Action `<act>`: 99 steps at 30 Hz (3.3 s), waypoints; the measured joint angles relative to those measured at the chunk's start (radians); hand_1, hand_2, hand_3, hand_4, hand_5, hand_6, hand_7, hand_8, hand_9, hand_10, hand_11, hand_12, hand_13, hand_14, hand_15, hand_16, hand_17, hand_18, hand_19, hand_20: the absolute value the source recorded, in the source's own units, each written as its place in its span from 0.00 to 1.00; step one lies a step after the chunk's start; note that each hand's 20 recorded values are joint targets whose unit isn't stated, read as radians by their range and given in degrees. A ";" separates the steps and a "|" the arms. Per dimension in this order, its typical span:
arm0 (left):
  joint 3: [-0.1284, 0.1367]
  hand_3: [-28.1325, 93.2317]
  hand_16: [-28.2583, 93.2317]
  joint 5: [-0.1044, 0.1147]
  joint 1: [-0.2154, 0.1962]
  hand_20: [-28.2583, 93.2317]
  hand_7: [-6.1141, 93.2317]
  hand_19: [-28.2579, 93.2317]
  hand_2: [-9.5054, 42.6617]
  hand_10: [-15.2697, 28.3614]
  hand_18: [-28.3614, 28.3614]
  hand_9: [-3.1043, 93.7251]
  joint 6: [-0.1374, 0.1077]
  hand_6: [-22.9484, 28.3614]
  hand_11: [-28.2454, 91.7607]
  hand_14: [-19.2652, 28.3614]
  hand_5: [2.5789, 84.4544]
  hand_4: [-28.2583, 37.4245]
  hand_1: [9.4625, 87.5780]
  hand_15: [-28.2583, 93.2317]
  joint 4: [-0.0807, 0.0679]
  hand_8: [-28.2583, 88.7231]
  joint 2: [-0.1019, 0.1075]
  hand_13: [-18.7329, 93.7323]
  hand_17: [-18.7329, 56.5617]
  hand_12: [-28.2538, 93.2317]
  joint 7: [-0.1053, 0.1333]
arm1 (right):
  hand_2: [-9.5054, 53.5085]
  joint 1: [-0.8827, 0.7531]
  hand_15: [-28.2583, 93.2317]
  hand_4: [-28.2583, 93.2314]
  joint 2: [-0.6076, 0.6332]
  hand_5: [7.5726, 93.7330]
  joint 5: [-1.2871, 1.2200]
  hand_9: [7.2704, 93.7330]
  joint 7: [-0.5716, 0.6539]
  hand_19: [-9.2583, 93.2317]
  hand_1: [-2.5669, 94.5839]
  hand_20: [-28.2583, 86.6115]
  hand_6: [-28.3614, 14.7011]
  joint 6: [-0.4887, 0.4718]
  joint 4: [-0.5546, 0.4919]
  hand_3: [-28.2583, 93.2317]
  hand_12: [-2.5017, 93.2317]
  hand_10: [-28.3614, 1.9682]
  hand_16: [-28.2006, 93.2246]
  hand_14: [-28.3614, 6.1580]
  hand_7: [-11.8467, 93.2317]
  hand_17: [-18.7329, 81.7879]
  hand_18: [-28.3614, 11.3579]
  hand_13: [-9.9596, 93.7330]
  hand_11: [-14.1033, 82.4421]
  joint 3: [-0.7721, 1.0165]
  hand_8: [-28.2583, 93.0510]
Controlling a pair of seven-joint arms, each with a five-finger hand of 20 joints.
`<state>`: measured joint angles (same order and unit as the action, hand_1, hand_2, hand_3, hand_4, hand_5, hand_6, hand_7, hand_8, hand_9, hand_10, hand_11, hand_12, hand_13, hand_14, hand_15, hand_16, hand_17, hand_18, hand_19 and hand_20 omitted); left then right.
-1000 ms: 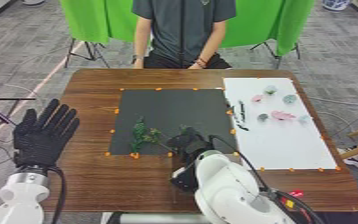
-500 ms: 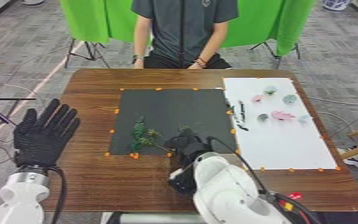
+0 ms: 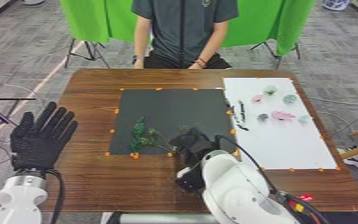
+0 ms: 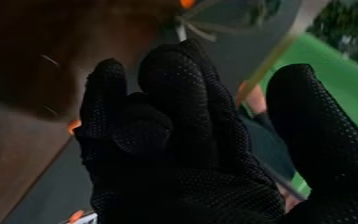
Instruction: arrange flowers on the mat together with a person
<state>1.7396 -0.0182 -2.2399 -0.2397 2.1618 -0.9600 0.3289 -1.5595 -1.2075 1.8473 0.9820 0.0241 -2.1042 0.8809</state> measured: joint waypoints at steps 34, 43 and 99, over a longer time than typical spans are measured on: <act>-0.010 0.81 0.18 0.001 0.020 0.31 0.14 0.42 0.47 0.66 0.68 0.41 0.004 0.59 0.37 0.66 0.50 0.00 0.20 0.39 -0.005 0.16 -0.001 0.41 0.23 0.27 -0.002 | 0.32 -0.058 0.69 0.07 0.042 0.59 -0.127 0.68 -0.199 0.79 0.29 0.32 0.44 0.091 -0.092 0.87 0.26 0.27 0.43 0.33 0.24 0.41 0.11 0.64 0.42 0.157 0.15; 0.068 0.81 0.18 -0.010 0.000 0.31 0.14 0.42 0.48 0.66 0.68 0.41 0.012 0.59 0.37 0.66 0.49 0.00 0.19 0.38 0.000 0.16 -0.003 0.41 0.23 0.27 0.014 | 0.32 -0.169 0.47 0.05 0.018 0.47 -0.604 0.48 -0.616 0.58 0.21 0.26 0.49 -0.066 0.004 0.88 0.19 0.32 0.33 0.37 0.22 0.33 0.25 0.47 0.25 0.580 0.15; 0.090 0.82 0.18 0.007 -0.038 0.31 0.14 0.42 0.45 0.66 0.67 0.40 0.024 0.60 0.37 0.65 0.49 0.00 0.20 0.38 0.019 0.16 0.001 0.40 0.23 0.27 0.055 | 0.27 -0.378 0.31 0.04 0.092 0.40 -0.722 0.35 -0.941 0.39 0.20 0.31 0.51 -0.083 -0.001 0.91 0.14 0.52 0.30 0.55 0.21 0.31 0.38 0.37 0.20 0.856 0.15</act>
<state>1.8292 -0.0109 -2.2783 -0.2153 2.1809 -0.9593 0.3837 -1.9376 -1.1152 1.1254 0.0410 -0.0594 -2.1052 1.7366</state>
